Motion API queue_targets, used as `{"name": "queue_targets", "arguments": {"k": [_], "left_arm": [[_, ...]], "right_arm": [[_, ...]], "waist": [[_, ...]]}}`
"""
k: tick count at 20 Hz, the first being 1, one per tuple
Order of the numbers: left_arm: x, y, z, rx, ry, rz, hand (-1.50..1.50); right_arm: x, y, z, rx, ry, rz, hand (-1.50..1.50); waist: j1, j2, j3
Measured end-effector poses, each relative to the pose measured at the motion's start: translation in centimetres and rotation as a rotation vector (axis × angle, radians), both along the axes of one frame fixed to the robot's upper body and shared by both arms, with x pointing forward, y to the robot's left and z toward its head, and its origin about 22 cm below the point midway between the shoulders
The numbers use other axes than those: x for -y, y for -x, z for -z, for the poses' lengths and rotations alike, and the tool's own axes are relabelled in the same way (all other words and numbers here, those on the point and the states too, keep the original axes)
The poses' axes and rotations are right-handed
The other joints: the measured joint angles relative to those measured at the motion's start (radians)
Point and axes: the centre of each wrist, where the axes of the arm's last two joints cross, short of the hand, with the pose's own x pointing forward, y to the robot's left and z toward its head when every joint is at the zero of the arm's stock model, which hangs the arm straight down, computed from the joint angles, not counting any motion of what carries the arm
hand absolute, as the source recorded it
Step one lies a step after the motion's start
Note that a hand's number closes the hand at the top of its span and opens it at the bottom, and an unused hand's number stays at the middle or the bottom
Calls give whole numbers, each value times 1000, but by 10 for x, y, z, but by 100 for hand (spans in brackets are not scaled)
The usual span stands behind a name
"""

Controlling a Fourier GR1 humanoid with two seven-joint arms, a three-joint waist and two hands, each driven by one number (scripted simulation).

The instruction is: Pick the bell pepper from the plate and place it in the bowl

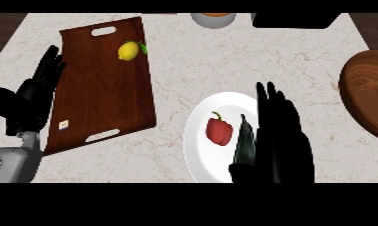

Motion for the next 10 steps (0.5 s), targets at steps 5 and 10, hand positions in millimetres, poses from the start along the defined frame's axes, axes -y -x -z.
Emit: {"name": "queue_targets", "arguments": {"k": [5, 10], "left_arm": [[7, 0, -5, 4, 2, 7, 0], [9, 1, -3, -4, 4, 3, 0]], "right_arm": [[-7, -21, 3, -133, -13, -30, -150], [-9, -35, 15, -285, -11, -53, -150]], "waist": [[5, 2, 3], [4, 2, 3]]}}
